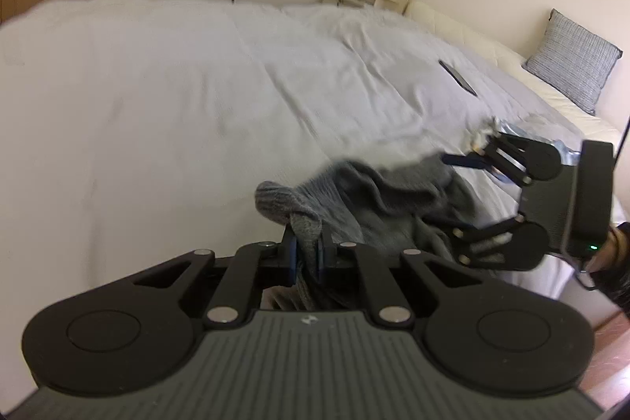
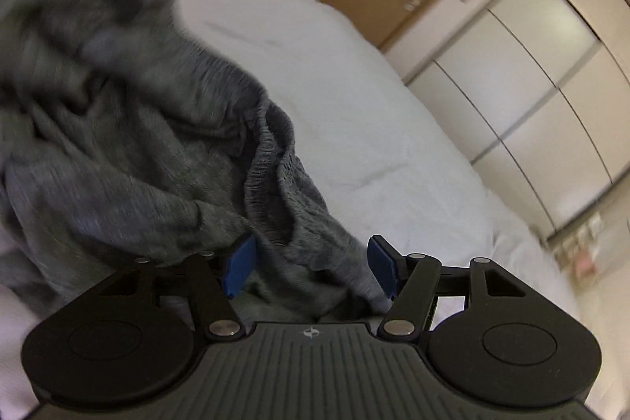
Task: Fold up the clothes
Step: 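Lift the shorts by the waistband with both grippers and shake them out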
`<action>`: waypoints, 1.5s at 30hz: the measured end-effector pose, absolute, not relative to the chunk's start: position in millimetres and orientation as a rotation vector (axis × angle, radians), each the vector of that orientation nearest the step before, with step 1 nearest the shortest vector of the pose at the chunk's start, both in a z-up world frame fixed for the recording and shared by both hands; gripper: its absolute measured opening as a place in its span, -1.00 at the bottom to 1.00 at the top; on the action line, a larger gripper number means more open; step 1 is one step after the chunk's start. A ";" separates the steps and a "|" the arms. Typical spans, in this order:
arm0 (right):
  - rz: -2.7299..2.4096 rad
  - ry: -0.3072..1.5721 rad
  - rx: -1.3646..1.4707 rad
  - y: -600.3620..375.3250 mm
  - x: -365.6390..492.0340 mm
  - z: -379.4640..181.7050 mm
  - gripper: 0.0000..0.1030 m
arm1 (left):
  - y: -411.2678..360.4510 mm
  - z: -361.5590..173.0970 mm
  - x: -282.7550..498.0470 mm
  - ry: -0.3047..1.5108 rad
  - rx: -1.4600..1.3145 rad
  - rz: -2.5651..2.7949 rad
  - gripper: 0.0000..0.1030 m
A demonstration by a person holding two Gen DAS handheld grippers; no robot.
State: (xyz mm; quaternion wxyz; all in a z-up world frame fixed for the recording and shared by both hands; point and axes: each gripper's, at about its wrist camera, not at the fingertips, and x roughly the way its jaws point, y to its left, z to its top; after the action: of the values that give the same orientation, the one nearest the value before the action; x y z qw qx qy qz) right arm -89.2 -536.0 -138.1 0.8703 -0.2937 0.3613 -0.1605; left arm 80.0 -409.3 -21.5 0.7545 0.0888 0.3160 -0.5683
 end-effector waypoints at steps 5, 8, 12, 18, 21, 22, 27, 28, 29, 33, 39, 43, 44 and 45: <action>-0.295 0.795 -0.658 -543.4 -74.1 -146.9 0.33 | -410.4 -9.6 104.9 0.587 0.236 -1.217 -0.88; -0.286 0.801 -0.652 -549.7 -66.3 -151.4 0.33 | -415.4 -13.6 113.2 0.559 0.264 -1.186 -0.88; -0.271 0.797 -0.574 -552.2 -62.4 -142.4 0.30 | -416.8 -21.0 121.1 0.563 0.274 -1.168 -0.88; -0.264 0.746 -0.548 -542.1 -62.0 -134.1 0.26 | -415.2 -26.4 123.3 0.557 0.277 -1.169 -0.88; -0.298 0.798 -0.650 -549.9 -58.6 -152.2 -0.08 | -414.7 -26.8 125.0 0.557 0.275 -1.171 -0.88; -0.309 0.793 -0.641 -554.0 -60.2 -153.4 -0.15 | -414.5 -26.9 125.6 0.557 0.274 -1.171 -0.88; -0.349 0.741 -0.622 -560.4 -67.5 -153.9 -0.57 | -411.1 -23.2 123.8 0.540 0.268 -1.180 -0.88; -0.361 0.722 -0.625 -558.9 -69.6 -151.5 -0.57 | -406.9 -18.2 119.5 0.524 0.262 -1.183 -0.89; -0.382 0.695 -0.626 -556.0 -73.2 -145.5 -0.58 | -402.8 -13.3 115.2 0.508 0.256 -1.187 -0.89; -0.482 0.568 -0.632 -534.8 -95.3 -111.2 -0.60 | -368.6 23.8 81.6 0.371 0.234 -1.200 -0.89; -0.602 0.314 -0.654 -457.8 -169.4 -29.6 -0.60 | -280.4 107.6 6.2 0.127 0.089 -1.211 -0.89; -0.668 0.157 -0.674 -408.4 -216.7 22.0 -0.61 | -236.0 160.8 -34.2 -0.043 0.065 -1.214 -0.89; -0.681 0.121 -0.682 -396.3 -227.3 33.1 -0.61 | -228.4 173.5 -42.8 -0.082 0.064 -1.214 -0.89; -0.689 0.093 -0.690 -385.7 -237.4 43.2 -0.62 | -222.8 185.5 -49.4 -0.116 0.062 -1.216 -0.89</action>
State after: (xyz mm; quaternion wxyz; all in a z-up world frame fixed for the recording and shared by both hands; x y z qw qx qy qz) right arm -237.4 -385.7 43.2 0.8824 -0.3315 0.0445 -0.3309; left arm -49.4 -222.8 185.5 0.8189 0.0290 -0.0545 -0.5706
